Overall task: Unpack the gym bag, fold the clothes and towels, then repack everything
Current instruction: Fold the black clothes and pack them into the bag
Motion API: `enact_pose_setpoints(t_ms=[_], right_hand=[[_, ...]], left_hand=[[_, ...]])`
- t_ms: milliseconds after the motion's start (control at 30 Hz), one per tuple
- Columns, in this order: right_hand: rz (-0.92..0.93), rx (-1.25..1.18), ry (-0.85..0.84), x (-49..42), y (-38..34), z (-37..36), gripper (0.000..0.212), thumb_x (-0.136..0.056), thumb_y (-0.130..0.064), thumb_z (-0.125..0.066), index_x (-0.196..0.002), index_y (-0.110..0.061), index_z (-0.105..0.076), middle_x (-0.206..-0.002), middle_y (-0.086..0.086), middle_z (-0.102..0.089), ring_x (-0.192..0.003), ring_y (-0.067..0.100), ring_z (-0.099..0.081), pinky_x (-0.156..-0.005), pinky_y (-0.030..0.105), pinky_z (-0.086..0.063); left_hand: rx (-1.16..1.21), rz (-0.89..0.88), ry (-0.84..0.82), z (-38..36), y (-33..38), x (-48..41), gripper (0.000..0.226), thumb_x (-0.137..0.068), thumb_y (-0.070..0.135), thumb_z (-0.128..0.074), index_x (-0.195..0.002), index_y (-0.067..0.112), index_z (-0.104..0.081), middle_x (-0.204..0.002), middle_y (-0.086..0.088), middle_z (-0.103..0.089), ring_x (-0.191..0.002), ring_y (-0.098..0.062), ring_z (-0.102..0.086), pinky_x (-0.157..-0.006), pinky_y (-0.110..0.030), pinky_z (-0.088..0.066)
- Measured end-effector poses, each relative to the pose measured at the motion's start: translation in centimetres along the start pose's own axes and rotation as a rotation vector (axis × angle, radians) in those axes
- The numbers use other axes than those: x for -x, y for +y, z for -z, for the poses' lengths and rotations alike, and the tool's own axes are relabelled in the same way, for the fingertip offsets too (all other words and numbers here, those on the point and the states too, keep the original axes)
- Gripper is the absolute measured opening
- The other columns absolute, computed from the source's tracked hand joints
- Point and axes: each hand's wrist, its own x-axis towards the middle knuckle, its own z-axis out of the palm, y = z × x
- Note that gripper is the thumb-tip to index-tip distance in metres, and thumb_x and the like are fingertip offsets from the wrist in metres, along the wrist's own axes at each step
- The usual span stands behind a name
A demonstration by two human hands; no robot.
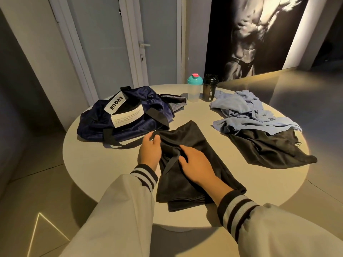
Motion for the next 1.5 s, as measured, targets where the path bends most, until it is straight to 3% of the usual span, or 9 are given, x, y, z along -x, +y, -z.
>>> enact_pose_setpoints(t_ms=[133, 300, 500, 733, 900, 967, 1167, 1333, 1500], right_hand=[[0.003, 0.167, -0.149, -0.8, -0.3, 0.0, 0.061, -0.102, -0.046, -0.043, -0.157, -0.030, -0.024, -0.165, -0.001, -0.022, -0.152, 0.023, -0.017, -0.123, 0.049, -0.011], [0.001, 0.171, -0.249, -1.5, -0.4, 1.0, 0.073, -0.097, -0.054, -0.051, -0.159, -0.032, -0.018, -0.167, 0.001, -0.013, -0.154, 0.025, -0.006, -0.123, 0.050, -0.009], [0.034, 0.087, -0.023, -0.1, -0.3, 1.9, 0.051, -0.095, -0.038, -0.062, -0.143, -0.028, -0.046, -0.144, 0.000, -0.039, -0.133, 0.020, -0.040, -0.105, 0.037, -0.046], [0.049, 0.148, -0.015, 3.0, -0.3, 2.3, 0.036, -0.099, -0.033, -0.054, -0.133, -0.023, -0.058, -0.128, 0.001, -0.052, -0.119, 0.021, -0.050, -0.093, 0.037, -0.050], [0.114, 0.115, -0.050, 4.9, -1.1, 2.6, 0.038, -0.099, -0.027, -0.053, -0.137, -0.021, -0.059, -0.138, 0.000, -0.055, -0.123, 0.020, -0.052, -0.101, 0.035, -0.047], [0.134, 0.112, -0.057, 5.6, -1.3, 2.7, 0.037, -0.099, -0.026, -0.052, -0.134, -0.021, -0.061, -0.135, 0.001, -0.058, -0.121, 0.020, -0.054, -0.100, 0.036, -0.047], [0.106, 0.135, 0.068, 8.3, 0.0, 4.0, 0.032, -0.099, -0.026, -0.054, -0.128, -0.020, -0.066, -0.129, 0.000, -0.057, -0.120, 0.020, -0.050, -0.101, 0.034, -0.045], [0.005, 0.275, 0.299, 10.4, 3.0, 5.8, 0.024, -0.097, -0.032, -0.058, -0.114, -0.023, -0.072, -0.115, 0.002, -0.056, -0.109, 0.023, -0.048, -0.094, 0.033, -0.042], [-0.083, 0.107, 0.191, 11.2, 3.9, 5.1, 0.026, -0.099, -0.023, -0.056, -0.122, -0.023, -0.069, -0.122, 0.001, -0.051, -0.106, 0.019, -0.048, -0.099, 0.027, -0.042]], left_hand=[[0.170, -0.032, -0.070, 0.2, -0.6, 0.6, 0.041, -0.087, 0.031, -0.062, -0.117, 0.050, -0.042, -0.110, -0.004, -0.068, -0.101, -0.023, -0.068, -0.094, -0.050, -0.056], [0.057, -0.151, -0.161, 0.5, -1.2, 0.5, 0.037, -0.089, 0.016, -0.063, -0.109, 0.045, -0.052, -0.108, 0.002, -0.067, -0.097, -0.021, -0.068, -0.088, -0.050, -0.059], [-0.082, -0.224, -0.031, 0.8, -1.5, 0.7, 0.026, -0.100, 0.028, -0.051, -0.114, 0.045, -0.064, -0.139, 0.006, -0.057, -0.124, -0.016, -0.057, -0.105, -0.046, -0.050], [-0.272, -0.235, -0.180, 0.5, -1.7, 3.9, 0.029, -0.095, 0.035, -0.063, -0.124, 0.040, -0.063, -0.168, -0.001, -0.013, -0.151, -0.024, -0.025, -0.120, -0.041, -0.031], [-0.276, -0.274, -0.212, 1.2, -1.8, 7.4, 0.041, -0.084, 0.054, -0.063, -0.122, 0.042, -0.064, -0.164, 0.001, -0.023, -0.144, -0.021, -0.036, -0.117, -0.040, -0.037], [-0.310, -0.252, -0.246, 1.4, -1.7, 8.7, 0.041, -0.090, 0.045, -0.067, -0.130, 0.037, -0.061, -0.167, -0.001, -0.017, -0.145, -0.020, -0.034, -0.115, -0.031, -0.033], [-0.368, -0.267, -0.194, 2.0, -2.0, 11.7, 0.049, -0.093, 0.033, -0.065, -0.139, 0.036, -0.050, -0.159, 0.001, -0.029, -0.138, -0.024, -0.041, -0.110, -0.047, -0.045], [-0.596, -0.316, -0.008, 2.0, -2.1, 14.4, 0.030, -0.096, 0.036, -0.055, -0.125, 0.041, -0.051, -0.134, 0.007, -0.052, -0.118, -0.020, -0.044, -0.103, -0.040, -0.034], [-0.558, -0.372, -0.051, 1.1, -1.8, 15.4, 0.027, -0.101, 0.026, -0.049, -0.121, 0.043, -0.057, -0.129, 0.010, -0.058, -0.119, -0.019, -0.047, -0.104, -0.039, -0.037]])
